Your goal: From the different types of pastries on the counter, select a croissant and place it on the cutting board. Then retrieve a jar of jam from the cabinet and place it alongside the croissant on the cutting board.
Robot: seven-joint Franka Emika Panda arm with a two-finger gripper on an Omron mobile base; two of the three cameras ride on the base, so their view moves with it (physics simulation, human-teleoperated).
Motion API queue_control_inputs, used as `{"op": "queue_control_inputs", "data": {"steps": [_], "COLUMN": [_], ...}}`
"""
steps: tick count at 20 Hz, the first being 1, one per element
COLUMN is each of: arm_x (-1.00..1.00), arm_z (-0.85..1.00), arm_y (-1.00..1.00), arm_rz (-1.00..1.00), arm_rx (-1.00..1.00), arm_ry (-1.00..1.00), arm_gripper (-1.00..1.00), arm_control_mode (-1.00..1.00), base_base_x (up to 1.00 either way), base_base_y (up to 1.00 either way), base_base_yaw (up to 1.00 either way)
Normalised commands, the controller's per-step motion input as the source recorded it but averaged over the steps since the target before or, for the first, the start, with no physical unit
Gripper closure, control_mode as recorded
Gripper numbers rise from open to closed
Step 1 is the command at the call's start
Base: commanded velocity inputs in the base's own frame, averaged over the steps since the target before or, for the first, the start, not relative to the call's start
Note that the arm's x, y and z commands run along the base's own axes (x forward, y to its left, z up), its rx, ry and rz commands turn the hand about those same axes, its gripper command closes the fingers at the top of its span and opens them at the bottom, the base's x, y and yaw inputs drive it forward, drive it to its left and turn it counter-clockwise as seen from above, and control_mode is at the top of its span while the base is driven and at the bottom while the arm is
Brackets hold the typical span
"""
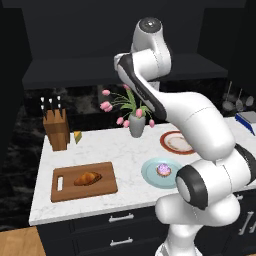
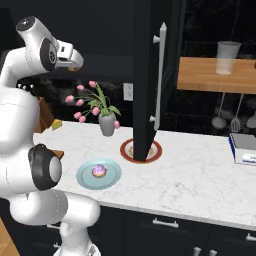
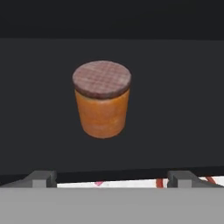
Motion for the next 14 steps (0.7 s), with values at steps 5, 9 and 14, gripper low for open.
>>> {"op": "queue_control_inputs", "data": {"steps": [5,9,14], "arm_x": [-0.06,-0.17,0.10], "arm_z": [0.00,-0.30,-0.23], "arm_y": [0.00,0.00,0.00], "arm_rz": [0.00,0.00,0.00], "arm_rx": [0.00,0.00,0.01], "arm_ry": [-0.07,-0.19,-0.19], "arm_gripper": [-1.00,-1.00,-1.00], "arm_control_mode": [-1.00,-1.00,-1.00], "base_base_x": [0.00,0.00,0.00], "base_base_y": [0.00,0.00,0.00], "base_base_yaw": [0.00,0.00,0.00]}}
